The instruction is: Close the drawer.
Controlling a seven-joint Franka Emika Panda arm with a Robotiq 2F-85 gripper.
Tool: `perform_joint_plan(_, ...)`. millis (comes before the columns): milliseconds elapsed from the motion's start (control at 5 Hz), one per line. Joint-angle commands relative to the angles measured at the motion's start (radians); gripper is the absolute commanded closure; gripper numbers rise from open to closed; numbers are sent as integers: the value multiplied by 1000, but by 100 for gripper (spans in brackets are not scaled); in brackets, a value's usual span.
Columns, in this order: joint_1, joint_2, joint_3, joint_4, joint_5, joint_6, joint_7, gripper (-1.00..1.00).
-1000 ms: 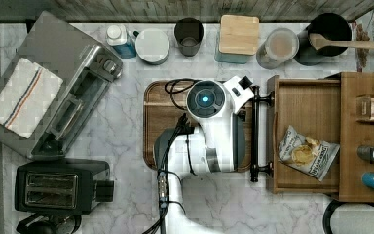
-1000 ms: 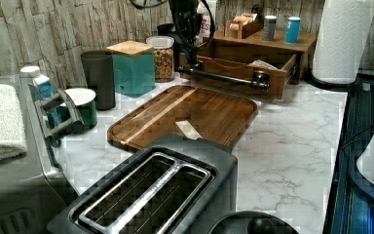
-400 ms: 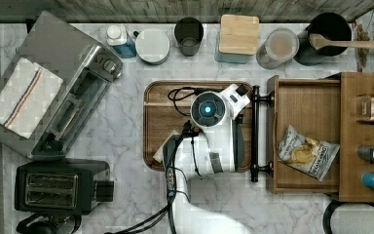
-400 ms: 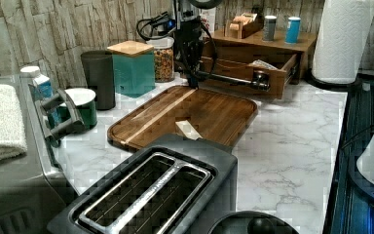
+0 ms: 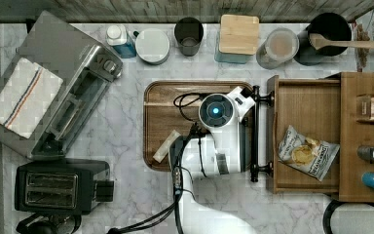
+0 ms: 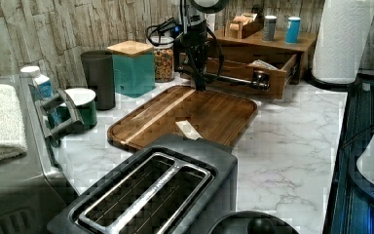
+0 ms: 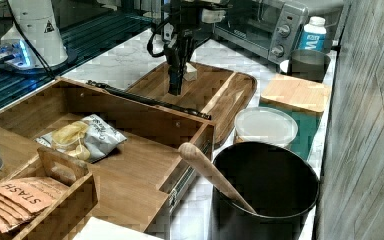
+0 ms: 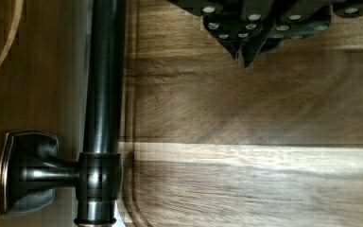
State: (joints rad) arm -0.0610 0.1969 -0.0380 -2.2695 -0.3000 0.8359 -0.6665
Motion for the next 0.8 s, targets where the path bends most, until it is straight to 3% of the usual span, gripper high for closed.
perform_joint_plan(200, -162, -3, -81, 37, 133, 7, -270, 100)
perform_joint_plan(600, -325, 110, -100, 163, 293, 45, -545, 100)
perform_joint_plan(800, -370, 146, -132, 286, 264, -42, -610, 100)
